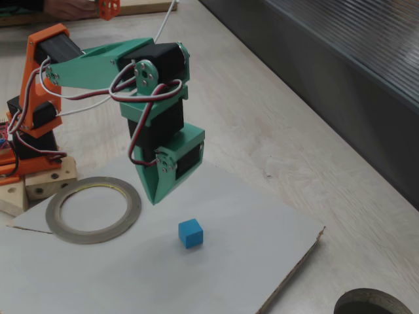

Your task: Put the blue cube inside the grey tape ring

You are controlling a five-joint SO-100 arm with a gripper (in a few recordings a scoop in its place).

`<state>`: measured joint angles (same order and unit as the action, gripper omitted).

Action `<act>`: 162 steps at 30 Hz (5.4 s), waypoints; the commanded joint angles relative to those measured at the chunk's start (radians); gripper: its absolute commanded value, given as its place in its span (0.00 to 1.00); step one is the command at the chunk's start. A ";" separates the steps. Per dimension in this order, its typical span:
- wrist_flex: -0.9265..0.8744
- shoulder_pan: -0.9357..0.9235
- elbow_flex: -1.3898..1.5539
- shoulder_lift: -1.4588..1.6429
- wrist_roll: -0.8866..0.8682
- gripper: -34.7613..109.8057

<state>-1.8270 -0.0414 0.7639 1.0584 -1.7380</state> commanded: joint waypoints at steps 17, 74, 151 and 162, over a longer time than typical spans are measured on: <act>-0.008 -0.018 0.121 0.025 0.002 0.36; 0.018 -0.011 0.115 -0.126 0.003 0.72; 0.308 -0.017 0.118 -0.112 0.002 0.27; 0.298 -0.021 0.133 -0.064 0.000 0.27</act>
<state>-1.5278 -0.0476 0.8928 0.9173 -1.7334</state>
